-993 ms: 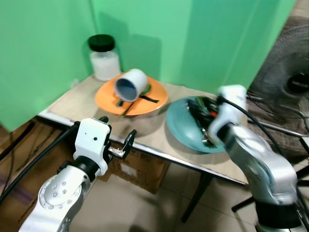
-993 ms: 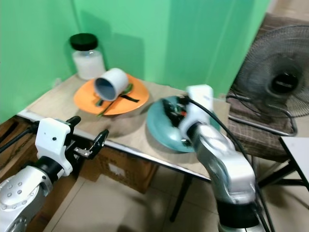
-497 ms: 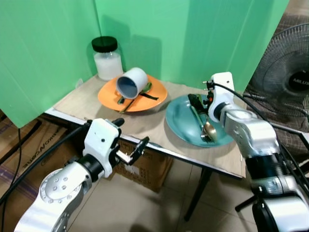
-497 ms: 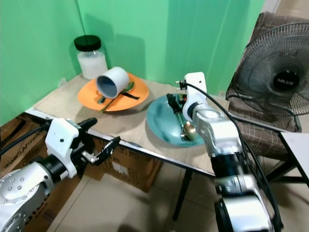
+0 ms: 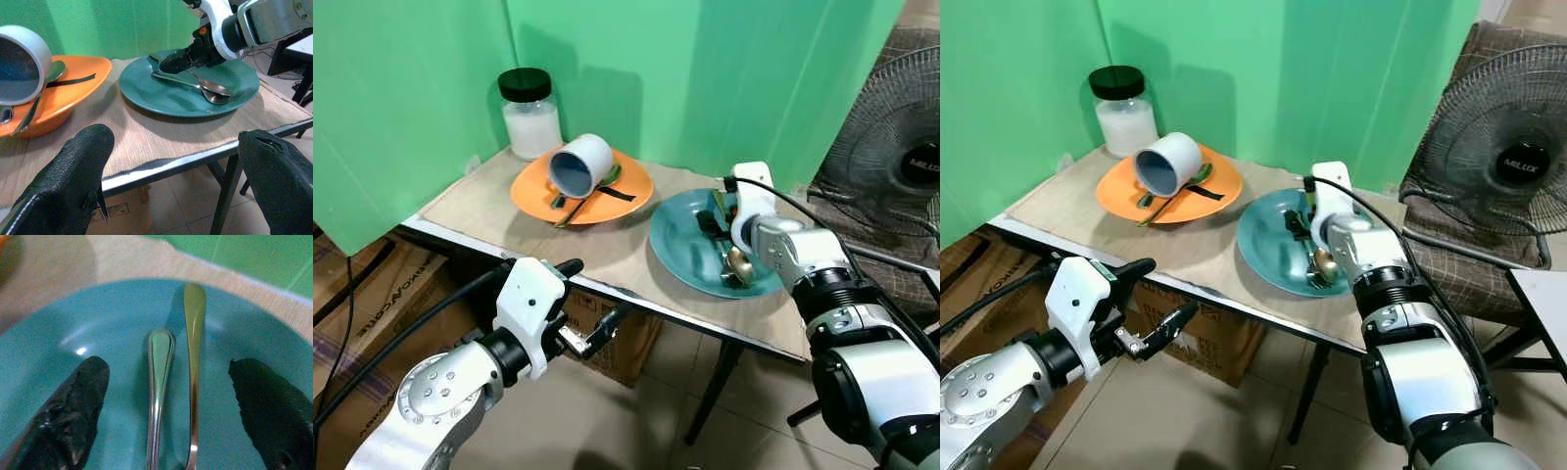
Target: Setting the table
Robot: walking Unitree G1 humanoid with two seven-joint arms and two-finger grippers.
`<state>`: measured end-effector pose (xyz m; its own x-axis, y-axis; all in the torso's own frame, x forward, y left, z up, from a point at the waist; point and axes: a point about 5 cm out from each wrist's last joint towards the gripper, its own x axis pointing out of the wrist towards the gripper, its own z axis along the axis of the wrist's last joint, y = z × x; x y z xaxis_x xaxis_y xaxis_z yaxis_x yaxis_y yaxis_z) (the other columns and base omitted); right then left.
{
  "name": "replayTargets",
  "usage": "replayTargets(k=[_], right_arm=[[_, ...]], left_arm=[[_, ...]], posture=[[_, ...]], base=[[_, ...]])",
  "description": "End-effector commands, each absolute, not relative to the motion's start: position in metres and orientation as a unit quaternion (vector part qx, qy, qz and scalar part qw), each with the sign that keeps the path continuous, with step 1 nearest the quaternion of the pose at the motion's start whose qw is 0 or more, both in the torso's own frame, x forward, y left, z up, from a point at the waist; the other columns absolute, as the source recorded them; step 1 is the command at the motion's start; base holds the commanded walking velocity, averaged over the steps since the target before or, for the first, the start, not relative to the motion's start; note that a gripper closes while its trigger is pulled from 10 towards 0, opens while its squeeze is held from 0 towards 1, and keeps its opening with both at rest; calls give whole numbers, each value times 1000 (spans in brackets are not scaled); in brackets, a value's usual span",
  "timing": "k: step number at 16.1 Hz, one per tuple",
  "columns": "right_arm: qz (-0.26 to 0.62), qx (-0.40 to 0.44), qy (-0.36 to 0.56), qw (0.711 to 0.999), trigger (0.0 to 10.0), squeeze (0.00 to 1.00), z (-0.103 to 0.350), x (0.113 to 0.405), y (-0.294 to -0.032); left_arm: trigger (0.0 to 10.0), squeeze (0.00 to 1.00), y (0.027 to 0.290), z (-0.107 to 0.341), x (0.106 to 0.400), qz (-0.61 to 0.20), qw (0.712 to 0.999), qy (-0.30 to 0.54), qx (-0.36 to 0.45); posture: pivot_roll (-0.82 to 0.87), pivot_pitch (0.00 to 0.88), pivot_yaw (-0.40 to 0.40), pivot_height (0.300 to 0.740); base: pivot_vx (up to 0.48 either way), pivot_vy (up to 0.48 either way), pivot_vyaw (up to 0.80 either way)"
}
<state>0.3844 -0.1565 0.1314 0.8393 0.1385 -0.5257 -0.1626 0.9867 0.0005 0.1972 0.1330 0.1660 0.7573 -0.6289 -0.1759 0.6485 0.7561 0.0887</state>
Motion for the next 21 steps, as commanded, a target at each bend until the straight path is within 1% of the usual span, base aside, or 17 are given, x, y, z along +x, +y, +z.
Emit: replayTargets(k=[1,2,6,9,12,17,19,20,21], right_arm=[[76,4,268,960,1255,0,135,387,-157],[74,25,273,959,0,0,132,387,-159],[66,62,276,957,0,0,128,388,-163],[53,90,262,959,0,0,132,392,-165],[49,84,265,959,0,0,130,392,-167],[46,51,280,958,0,0,122,388,-170],[42,53,283,957,824,0,120,387,-171],[41,53,285,956,706,0,119,387,-171],[40,56,288,955,196,0,118,387,-171]], left_arm=[[10000,0,131,168,195,-349,932,61,73],[10000,0,131,168,194,-349,932,62,72],[10000,0,130,167,194,-352,931,63,70],[10000,0,129,166,193,-356,930,64,69],[10000,0,129,165,193,-357,929,67,69],[10000,0,129,164,192,-360,928,71,69],[10000,0,129,164,192,-360,928,70,69],[10000,0,129,164,192,-359,928,70,69],[10000,0,129,164,193,-360,928,71,70]], posture=[[-59,23,-19,740],[-62,22,-18,740],[-63,21,-17,740],[-63,25,-15,740],[-60,25,-18,740],[-60,31,-19,740],[-60,30,-20,740],[-60,29,-20,740],[-61,27,-20,740]], base=[[0,0,0],[0,0,0],[0,0,0],[0,0,0],[0,0,0],[0,0,0],[0,0,0],[0,0,0],[0,0,0]])
